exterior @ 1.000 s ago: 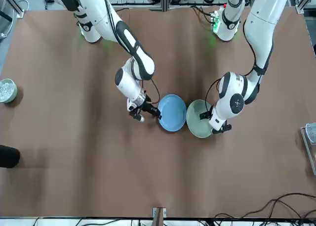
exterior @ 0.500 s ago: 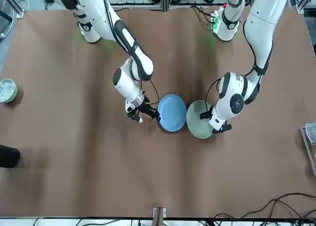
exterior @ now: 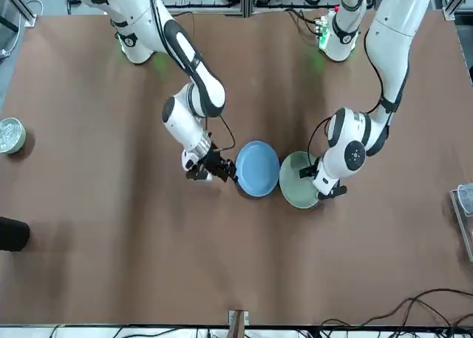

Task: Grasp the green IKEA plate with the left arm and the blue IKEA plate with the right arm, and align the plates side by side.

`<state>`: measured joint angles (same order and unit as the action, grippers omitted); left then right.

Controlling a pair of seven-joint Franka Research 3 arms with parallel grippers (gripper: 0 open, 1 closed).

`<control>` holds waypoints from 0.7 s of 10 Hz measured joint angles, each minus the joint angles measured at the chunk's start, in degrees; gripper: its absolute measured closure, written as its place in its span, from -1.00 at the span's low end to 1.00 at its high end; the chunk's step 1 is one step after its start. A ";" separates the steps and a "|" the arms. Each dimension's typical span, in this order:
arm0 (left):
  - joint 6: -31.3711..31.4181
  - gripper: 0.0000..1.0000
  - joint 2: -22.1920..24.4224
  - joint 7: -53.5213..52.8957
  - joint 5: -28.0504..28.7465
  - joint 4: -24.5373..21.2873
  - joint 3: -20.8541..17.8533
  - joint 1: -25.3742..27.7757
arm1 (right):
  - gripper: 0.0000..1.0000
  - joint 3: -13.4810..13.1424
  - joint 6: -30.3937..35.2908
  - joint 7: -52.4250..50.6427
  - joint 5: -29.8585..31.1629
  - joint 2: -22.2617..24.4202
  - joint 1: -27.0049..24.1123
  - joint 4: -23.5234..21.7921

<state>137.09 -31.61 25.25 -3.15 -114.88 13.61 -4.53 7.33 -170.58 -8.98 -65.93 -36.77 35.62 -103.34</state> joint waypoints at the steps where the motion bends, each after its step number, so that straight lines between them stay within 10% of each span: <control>1: -0.40 -0.99 0.00 0.00 0.00 0.01 0.00 0.00 | -0.28 -0.15 0.59 -4.78 -0.01 0.27 -1.07 -0.10; 7: -1.33 -1.00 0.08 -0.28 0.00 0.22 -0.02 0.06 | -0.49 -0.47 13.15 -24.93 0.04 6.73 -12.98 -4.78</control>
<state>135.76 -31.52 24.97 -3.15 -114.66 13.60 -4.47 6.86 -157.43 -33.91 -65.89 -30.04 22.64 -108.11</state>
